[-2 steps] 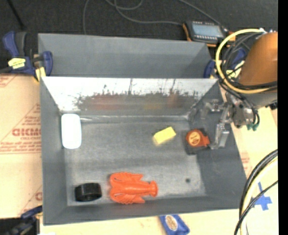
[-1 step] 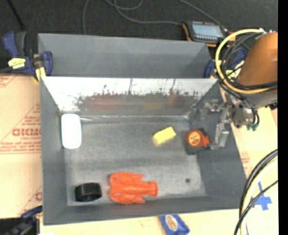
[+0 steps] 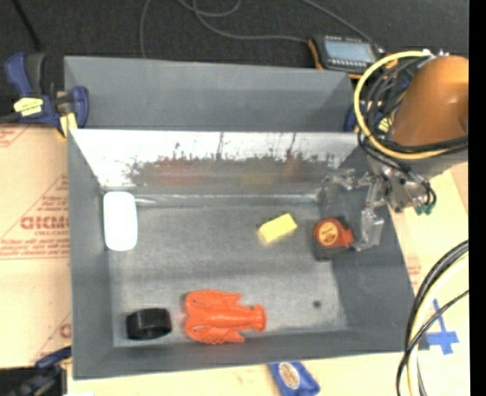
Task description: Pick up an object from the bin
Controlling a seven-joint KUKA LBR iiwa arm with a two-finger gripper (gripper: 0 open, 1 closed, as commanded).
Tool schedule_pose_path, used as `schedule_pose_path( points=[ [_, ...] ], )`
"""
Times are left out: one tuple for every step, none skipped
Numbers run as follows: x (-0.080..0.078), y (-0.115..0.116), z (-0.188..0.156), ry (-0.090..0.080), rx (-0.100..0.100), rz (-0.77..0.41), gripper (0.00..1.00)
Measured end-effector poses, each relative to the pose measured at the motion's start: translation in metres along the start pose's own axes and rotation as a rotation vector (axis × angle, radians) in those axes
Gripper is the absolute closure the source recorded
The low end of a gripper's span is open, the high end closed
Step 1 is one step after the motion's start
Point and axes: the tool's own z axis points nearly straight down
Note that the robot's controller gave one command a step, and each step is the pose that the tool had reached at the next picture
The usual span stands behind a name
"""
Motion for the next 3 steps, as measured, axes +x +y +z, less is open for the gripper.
schedule_pose_path(
  points=[
    [-0.001,0.017,0.026,-0.003,0.001,-0.168,0.0],
    [0.011,0.036,0.064,-0.001,0.0,0.054,1.0],
    [0.011,0.036,0.064,-0.001,0.001,0.052,1.0]
  ],
)
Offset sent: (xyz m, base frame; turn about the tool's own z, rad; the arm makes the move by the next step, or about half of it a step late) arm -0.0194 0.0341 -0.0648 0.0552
